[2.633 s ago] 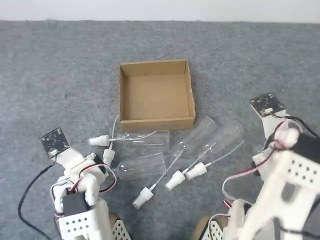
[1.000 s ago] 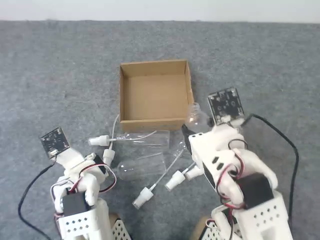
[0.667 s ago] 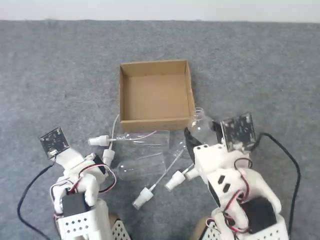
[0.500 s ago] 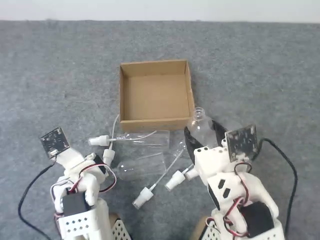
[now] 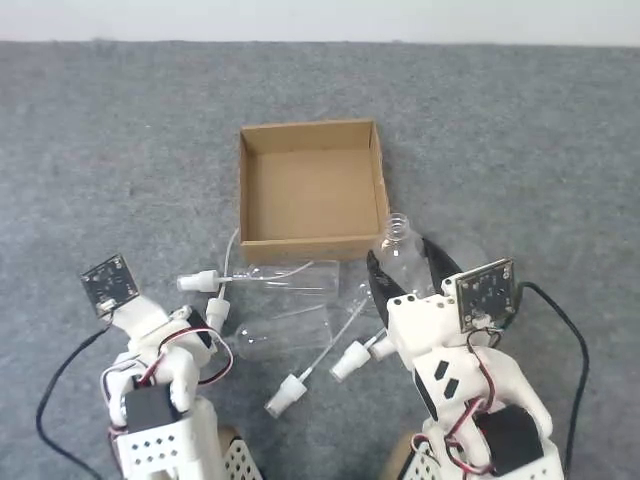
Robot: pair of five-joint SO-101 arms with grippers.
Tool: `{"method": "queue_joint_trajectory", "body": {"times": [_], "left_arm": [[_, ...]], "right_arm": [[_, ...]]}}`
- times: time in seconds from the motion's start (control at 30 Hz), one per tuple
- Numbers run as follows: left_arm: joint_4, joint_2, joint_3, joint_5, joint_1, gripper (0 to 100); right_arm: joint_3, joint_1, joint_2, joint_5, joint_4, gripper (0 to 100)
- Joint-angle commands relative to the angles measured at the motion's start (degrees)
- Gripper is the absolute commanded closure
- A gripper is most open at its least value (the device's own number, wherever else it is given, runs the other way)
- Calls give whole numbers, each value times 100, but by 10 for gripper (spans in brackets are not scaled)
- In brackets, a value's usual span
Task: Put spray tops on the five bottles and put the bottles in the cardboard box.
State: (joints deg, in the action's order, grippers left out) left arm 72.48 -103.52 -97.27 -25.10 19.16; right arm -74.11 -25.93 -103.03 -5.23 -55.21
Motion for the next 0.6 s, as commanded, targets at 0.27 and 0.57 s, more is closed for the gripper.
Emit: {"method": "queue_joint_trajectory", "body": {"times": [0.27,0.57], "left_arm": [[9,-97,75,18,18,966],[-18,-114,119,26,18,963]], "right_arm": [[35,4,-101,-79,110,965],[35,92,-101,-88,101,965]]}}
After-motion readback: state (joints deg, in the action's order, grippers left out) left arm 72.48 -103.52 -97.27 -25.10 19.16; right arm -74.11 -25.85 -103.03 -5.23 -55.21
